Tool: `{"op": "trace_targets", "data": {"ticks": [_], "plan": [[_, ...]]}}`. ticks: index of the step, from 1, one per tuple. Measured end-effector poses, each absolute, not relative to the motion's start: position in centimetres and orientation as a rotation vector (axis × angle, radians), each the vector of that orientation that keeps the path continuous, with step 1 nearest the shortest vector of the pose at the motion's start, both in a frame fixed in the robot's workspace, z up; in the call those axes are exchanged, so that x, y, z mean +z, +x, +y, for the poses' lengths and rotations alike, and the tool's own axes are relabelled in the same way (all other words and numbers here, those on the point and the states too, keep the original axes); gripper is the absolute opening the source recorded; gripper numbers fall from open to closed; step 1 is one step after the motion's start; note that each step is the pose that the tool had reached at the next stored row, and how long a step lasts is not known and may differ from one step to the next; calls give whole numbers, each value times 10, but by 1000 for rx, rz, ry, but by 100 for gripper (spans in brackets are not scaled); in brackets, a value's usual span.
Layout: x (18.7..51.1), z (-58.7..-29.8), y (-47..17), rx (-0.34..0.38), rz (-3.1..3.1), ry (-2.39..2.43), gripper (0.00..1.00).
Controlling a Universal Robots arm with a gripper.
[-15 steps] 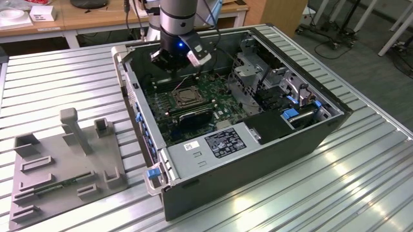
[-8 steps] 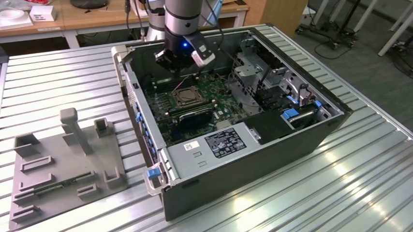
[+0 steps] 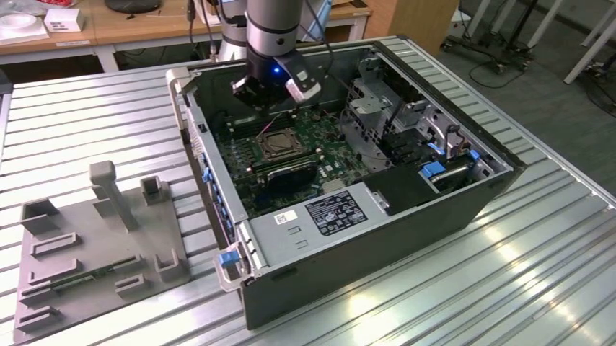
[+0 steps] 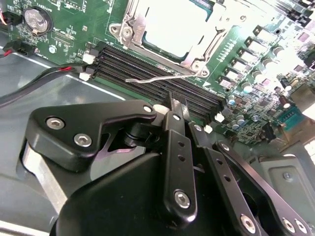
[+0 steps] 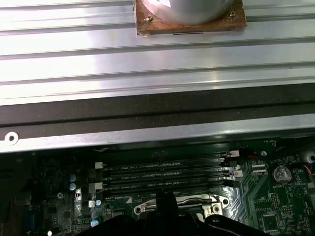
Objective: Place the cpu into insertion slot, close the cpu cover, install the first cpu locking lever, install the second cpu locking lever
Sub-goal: 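Install the first cpu locking lever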
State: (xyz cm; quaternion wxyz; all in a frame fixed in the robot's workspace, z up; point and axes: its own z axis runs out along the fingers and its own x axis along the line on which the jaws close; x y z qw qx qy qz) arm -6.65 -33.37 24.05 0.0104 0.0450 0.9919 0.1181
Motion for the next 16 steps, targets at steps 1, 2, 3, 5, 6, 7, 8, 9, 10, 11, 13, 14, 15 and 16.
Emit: {"op": "trace_targets", "data": {"ticks": [1,2,3,5,6,7,8,9,10,11,13,14,15,16], "plan": [[240,-334,-67,369,3096,140,11],[239,-334,-67,370,3096,140,11],[239,-334,-67,371,3096,141,11],[238,-334,-67,371,3096,141,11],[238,-334,-67,371,3096,141,11],[238,-334,-66,372,3096,141,11],[238,-334,-66,372,3096,141,11],[238,-334,-66,372,3096,141,11],[238,-334,-66,372,3096,141,11],[238,-334,-66,372,3095,140,11],[238,-333,-64,372,3095,141,11],[237,-334,-63,372,3096,141,11],[237,-334,-63,372,3095,141,11],[237,-333,-62,372,3096,141,11]]}}
